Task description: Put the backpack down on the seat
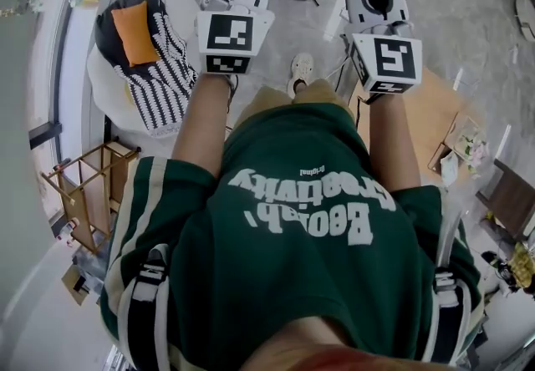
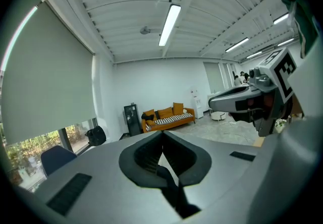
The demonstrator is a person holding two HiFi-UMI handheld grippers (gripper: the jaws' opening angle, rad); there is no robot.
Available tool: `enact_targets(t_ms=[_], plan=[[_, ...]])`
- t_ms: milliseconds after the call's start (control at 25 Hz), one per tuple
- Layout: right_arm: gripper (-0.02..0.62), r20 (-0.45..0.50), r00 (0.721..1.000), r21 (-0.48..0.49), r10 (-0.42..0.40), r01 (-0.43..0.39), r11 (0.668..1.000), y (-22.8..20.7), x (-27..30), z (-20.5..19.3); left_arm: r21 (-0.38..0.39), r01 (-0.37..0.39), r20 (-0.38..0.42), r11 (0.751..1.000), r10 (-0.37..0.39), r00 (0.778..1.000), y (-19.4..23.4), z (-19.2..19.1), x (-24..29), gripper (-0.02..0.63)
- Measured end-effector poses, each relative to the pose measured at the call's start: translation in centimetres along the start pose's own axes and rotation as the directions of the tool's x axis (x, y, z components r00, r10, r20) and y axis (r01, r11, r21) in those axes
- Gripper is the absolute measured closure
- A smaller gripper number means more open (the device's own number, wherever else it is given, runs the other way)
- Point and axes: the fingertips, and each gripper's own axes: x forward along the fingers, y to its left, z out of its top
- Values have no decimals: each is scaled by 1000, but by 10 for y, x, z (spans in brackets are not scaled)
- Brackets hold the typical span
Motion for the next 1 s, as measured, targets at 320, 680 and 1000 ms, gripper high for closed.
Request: enact_targets(t_ms=[320, 680, 1000], plan=[[560, 23, 999, 52, 23, -24, 998, -100, 73, -19, 12, -47, -57, 999, 48, 997, 9, 6, 118, 588], [560, -36, 998, 98, 45, -41, 994, -138, 165, -59, 0, -51, -108, 999, 51, 993, 57, -25, 207, 588], [558, -110, 992, 116, 68, -55, 992, -154, 285, -114, -38, 5, -130, 999, -10, 991, 123, -80, 312, 588]])
